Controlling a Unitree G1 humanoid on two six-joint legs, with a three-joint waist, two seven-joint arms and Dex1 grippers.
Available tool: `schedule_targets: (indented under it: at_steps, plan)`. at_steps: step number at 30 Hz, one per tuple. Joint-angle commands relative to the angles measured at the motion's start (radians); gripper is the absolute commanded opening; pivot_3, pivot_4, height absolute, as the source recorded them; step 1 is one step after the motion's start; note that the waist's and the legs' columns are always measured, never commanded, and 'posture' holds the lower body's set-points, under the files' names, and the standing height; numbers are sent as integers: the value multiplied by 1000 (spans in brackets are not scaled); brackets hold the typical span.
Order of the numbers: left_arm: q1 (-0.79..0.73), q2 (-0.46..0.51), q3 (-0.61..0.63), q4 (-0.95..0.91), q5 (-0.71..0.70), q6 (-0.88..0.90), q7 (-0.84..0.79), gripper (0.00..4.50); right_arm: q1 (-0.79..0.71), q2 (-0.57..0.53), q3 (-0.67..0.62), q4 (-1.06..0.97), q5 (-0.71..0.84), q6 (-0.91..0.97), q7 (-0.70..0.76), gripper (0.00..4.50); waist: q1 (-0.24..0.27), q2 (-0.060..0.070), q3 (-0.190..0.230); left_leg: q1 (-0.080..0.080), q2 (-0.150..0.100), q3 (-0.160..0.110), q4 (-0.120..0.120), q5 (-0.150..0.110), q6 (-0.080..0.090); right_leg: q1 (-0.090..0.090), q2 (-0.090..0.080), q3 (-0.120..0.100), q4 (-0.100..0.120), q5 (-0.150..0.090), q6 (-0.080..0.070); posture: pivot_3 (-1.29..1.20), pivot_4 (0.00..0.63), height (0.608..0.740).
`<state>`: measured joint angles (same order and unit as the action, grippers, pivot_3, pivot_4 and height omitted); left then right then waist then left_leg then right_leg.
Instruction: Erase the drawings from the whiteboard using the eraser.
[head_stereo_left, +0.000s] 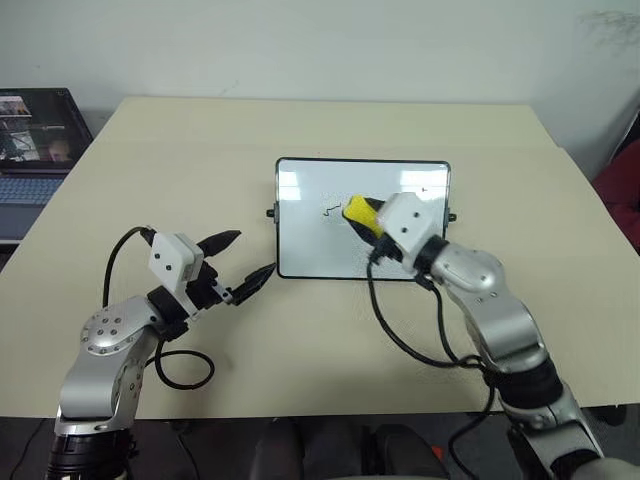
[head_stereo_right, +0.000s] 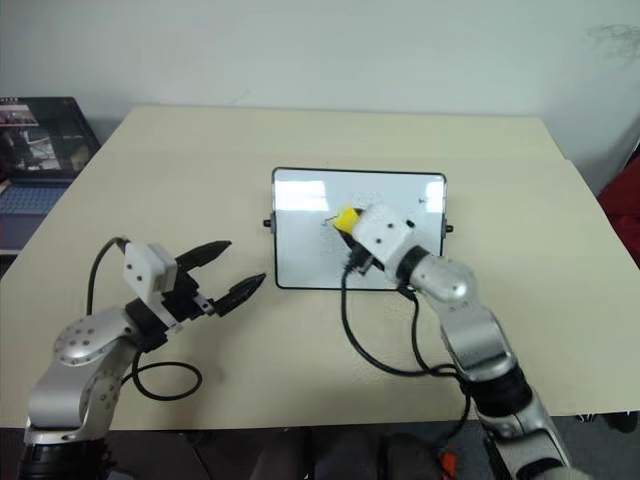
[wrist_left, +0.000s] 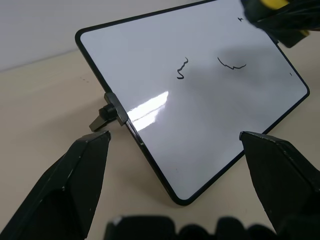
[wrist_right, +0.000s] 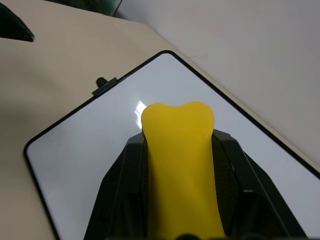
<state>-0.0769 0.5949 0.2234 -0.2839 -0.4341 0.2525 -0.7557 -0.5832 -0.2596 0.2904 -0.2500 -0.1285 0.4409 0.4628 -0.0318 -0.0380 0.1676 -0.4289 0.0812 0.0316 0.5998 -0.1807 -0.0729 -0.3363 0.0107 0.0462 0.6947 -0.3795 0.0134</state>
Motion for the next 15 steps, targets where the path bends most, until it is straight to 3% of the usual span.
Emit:
schedule_targets:
  at_steps: [1,15]
  plan:
    - [-7,11,0,-32,5,-22,-4,4500,-73,23,7,100,-41,-74,-49,1332,0,0,0,0,0,0,0,0,0,0,0,0,0,0,0,0,150,740]
    - [8,8,-6,-37,14,-23,-3,4500,-244,137,-3,436,-96,-182,-173,1331,-2,1,0,0,1,0,1,0,0,-1,-3,0,3,0,0,0,150,740]
